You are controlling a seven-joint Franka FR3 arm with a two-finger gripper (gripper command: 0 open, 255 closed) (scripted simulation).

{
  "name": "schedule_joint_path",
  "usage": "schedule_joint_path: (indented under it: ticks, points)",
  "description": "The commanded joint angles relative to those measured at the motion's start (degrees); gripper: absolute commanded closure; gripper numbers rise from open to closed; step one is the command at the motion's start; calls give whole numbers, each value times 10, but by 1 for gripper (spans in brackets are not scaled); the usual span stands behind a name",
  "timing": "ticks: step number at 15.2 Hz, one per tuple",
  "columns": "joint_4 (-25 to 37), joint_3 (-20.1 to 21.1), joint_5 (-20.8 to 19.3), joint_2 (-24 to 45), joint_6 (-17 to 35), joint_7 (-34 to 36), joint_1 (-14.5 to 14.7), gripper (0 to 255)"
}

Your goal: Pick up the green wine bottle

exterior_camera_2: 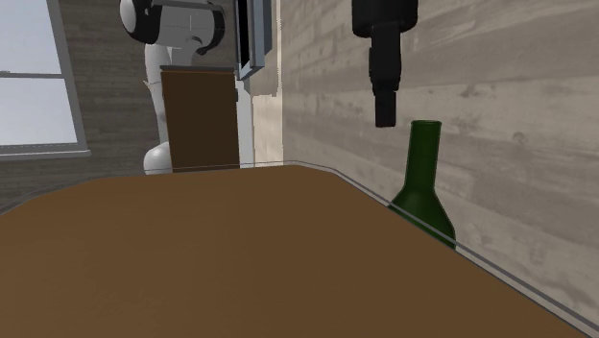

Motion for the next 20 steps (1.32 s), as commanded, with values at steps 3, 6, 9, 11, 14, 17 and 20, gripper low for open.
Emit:
schedule_joint_path:
  ticks: [3, 6, 9, 11, 14, 17, 20]
  points:
    - [97, -30, 32, 77, -12, -42, -18, 0]
    - [98, -35, 39, 90, 1, -50, -23, 0]
    - [69, -34, 37, 85, 26, -49, -22, 0]
    - [51, -33, 35, 82, 42, -49, -22, 0]
    - [49, -33, 36, 84, 45, -49, -22, 255]
    - [48, -34, 36, 83, 45, -49, -22, 255]
    - [48, -34, 36, 83, 46, -49, -22, 255]
